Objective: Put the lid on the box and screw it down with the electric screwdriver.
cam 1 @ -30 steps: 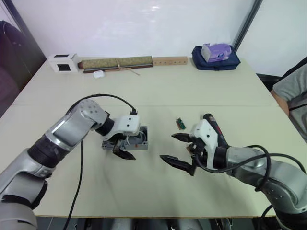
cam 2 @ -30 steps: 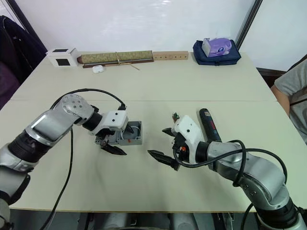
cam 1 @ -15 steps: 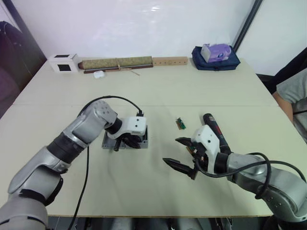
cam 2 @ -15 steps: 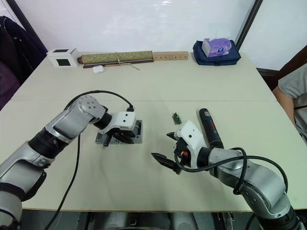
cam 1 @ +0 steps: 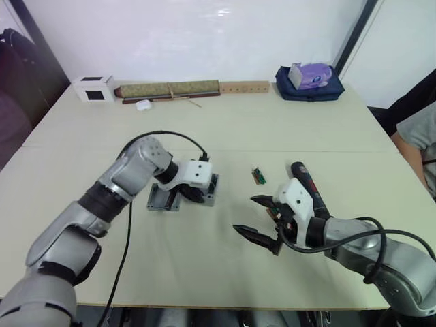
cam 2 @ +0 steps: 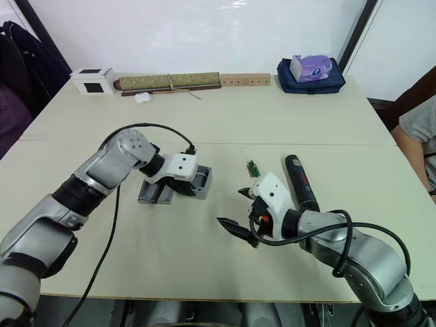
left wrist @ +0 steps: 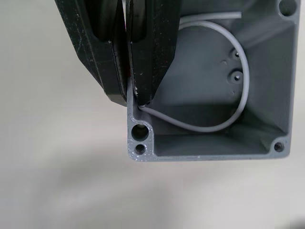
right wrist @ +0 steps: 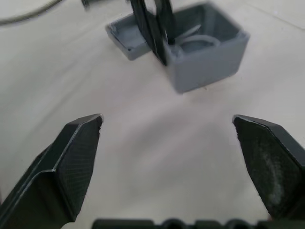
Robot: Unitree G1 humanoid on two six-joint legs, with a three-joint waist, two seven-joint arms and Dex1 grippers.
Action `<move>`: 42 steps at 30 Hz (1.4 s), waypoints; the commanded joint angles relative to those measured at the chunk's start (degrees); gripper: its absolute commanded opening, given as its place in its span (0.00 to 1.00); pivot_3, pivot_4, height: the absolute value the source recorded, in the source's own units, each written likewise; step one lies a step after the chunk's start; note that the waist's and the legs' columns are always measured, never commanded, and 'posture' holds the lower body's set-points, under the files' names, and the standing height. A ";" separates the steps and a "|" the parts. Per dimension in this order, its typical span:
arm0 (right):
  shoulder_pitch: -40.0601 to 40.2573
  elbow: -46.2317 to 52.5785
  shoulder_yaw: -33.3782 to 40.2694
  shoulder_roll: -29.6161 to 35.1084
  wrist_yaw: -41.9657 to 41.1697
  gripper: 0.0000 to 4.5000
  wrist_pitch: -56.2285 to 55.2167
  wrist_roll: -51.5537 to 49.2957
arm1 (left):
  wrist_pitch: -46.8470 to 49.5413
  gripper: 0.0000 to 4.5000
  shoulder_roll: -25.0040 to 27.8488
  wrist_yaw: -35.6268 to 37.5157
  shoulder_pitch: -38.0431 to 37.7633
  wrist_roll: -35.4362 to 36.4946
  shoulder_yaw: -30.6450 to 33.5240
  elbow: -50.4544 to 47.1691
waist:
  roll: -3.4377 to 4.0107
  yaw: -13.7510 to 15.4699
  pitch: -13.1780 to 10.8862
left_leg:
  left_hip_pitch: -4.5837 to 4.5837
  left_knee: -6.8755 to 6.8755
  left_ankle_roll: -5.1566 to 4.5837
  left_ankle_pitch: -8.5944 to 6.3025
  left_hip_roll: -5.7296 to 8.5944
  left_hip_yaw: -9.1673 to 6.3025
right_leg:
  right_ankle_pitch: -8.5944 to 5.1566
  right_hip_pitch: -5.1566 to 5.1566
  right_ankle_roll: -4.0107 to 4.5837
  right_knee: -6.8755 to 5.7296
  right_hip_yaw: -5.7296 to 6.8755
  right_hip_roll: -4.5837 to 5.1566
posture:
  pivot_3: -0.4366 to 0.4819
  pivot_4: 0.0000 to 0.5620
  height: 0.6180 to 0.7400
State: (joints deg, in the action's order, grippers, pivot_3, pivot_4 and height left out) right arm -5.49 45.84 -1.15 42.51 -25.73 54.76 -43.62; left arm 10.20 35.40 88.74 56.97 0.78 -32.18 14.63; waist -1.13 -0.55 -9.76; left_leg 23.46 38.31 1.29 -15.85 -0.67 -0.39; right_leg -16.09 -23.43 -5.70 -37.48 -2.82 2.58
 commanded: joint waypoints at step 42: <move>-19.31 0.78 -9.40 8.05 -7.98 1.00 -1.53 4.06 | 57.34 0.66 13.71 -34.12 3.55 12.84 13.89 -1.40 | 0.04 -0.28 -0.01 | -0.11 0.03 -0.01 0.00 -0.05 -0.19 | -0.08 0.03 -0.10 -0.21 0.05 -0.11 | 0.48 0.27 1.00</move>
State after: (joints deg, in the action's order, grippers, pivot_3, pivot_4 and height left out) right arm -22.61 47.91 -4.67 49.82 -31.87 55.88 -45.95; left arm 56.28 48.43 61.59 62.29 15.94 -21.11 14.87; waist -1.10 -0.83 -9.77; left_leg 23.38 38.33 1.28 -15.85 -0.70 -0.55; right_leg -16.17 -23.45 -5.81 -37.72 -2.79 2.50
